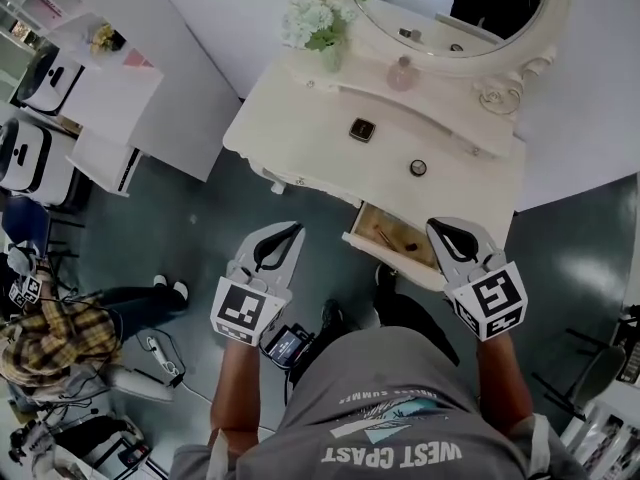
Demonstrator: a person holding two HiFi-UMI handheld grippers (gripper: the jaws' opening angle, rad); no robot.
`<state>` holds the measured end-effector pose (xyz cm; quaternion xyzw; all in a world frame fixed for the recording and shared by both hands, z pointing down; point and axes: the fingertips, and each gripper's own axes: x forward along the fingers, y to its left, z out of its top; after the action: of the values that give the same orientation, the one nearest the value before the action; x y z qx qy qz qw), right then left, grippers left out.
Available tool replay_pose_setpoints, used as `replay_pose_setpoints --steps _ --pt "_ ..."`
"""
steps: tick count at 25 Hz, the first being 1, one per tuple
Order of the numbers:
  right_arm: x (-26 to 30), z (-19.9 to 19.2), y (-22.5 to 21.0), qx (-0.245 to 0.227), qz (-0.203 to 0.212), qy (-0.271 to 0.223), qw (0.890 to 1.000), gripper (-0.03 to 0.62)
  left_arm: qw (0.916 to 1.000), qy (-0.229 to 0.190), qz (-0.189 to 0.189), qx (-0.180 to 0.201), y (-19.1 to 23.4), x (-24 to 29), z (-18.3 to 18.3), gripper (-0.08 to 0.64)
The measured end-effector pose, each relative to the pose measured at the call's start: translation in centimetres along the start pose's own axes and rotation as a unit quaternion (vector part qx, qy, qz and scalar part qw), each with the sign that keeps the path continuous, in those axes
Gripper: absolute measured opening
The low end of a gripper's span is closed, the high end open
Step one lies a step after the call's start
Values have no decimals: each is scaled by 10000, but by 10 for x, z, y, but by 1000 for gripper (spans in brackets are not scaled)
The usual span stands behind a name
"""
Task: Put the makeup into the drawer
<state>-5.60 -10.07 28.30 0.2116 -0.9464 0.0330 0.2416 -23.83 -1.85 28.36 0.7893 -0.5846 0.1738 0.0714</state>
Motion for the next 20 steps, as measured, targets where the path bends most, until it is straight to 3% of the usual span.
replay_pose_setpoints --steps 8,20 --pt "18 -13 -19 171 89 212 9996 2 9997 200 74 -99 27 36 -6 3" --pt "32 -55 -41 395 189 400 9982 2 9983 544 -11 -197 29 98 -42 3"
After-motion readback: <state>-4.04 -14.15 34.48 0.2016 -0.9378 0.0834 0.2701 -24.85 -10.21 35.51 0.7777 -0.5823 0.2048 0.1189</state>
